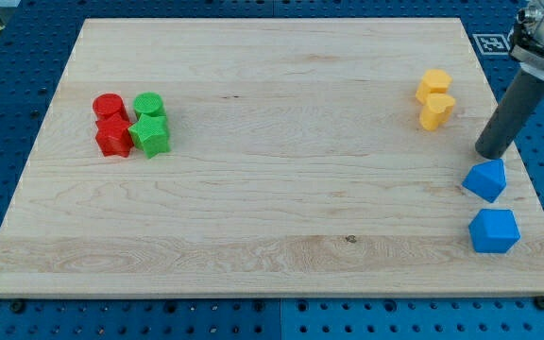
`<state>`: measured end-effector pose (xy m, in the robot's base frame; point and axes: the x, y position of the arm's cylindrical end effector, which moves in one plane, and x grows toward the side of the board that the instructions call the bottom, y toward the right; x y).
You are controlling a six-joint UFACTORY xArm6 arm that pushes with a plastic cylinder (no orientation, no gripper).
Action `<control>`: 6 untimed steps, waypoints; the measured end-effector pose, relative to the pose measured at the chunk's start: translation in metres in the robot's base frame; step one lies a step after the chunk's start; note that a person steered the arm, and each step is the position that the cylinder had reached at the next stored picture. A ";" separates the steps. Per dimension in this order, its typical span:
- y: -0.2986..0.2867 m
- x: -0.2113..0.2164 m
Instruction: Slightly push the blue triangle to the top left of the blue cube
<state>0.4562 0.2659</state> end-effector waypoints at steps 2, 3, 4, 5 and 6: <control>0.022 0.009; 0.022 0.010; 0.022 0.014; 0.022 0.031; 0.022 0.032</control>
